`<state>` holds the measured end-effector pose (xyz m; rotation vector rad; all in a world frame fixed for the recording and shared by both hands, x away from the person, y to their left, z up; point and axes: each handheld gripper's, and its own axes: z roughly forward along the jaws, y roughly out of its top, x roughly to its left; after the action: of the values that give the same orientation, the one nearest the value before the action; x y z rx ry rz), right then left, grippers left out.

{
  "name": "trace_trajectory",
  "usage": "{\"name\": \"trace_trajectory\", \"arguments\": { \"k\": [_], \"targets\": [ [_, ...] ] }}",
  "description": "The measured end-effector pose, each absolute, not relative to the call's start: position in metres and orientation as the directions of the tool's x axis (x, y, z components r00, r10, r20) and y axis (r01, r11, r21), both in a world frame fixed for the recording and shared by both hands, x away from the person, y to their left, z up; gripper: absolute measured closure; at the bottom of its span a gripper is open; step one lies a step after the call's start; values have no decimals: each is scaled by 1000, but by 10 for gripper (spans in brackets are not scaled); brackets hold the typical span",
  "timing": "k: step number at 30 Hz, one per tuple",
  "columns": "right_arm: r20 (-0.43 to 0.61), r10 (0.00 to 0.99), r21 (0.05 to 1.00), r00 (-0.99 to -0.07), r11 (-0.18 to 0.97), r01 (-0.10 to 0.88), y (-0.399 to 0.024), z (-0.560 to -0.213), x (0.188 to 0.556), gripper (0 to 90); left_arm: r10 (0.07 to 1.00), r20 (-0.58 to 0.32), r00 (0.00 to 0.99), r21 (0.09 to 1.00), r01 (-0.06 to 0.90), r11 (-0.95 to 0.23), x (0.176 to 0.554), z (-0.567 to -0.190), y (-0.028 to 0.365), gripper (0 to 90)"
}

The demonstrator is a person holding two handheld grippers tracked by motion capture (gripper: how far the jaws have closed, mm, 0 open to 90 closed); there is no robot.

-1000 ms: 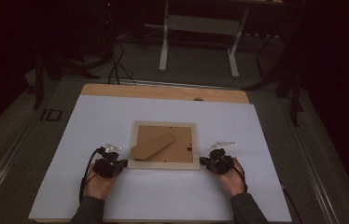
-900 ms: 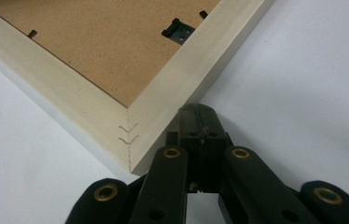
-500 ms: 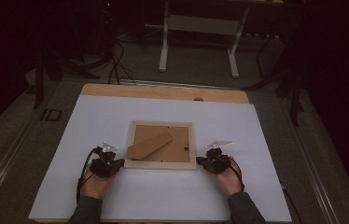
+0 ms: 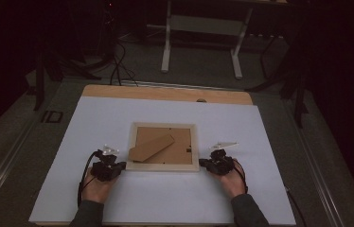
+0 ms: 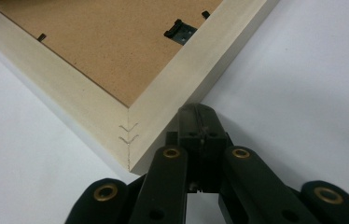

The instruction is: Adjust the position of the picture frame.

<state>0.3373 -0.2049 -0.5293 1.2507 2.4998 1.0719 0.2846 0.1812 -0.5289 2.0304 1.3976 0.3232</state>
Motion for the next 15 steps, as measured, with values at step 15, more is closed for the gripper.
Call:
{"name": "trace_trajectory", "arguments": {
  "k": [15],
  "targets": [
    [155, 752, 683, -641, 387, 620, -207, -528, 332, 835, 895, -188, 404, 640, 742, -201, 287, -531, 187, 861]
  ]
}}
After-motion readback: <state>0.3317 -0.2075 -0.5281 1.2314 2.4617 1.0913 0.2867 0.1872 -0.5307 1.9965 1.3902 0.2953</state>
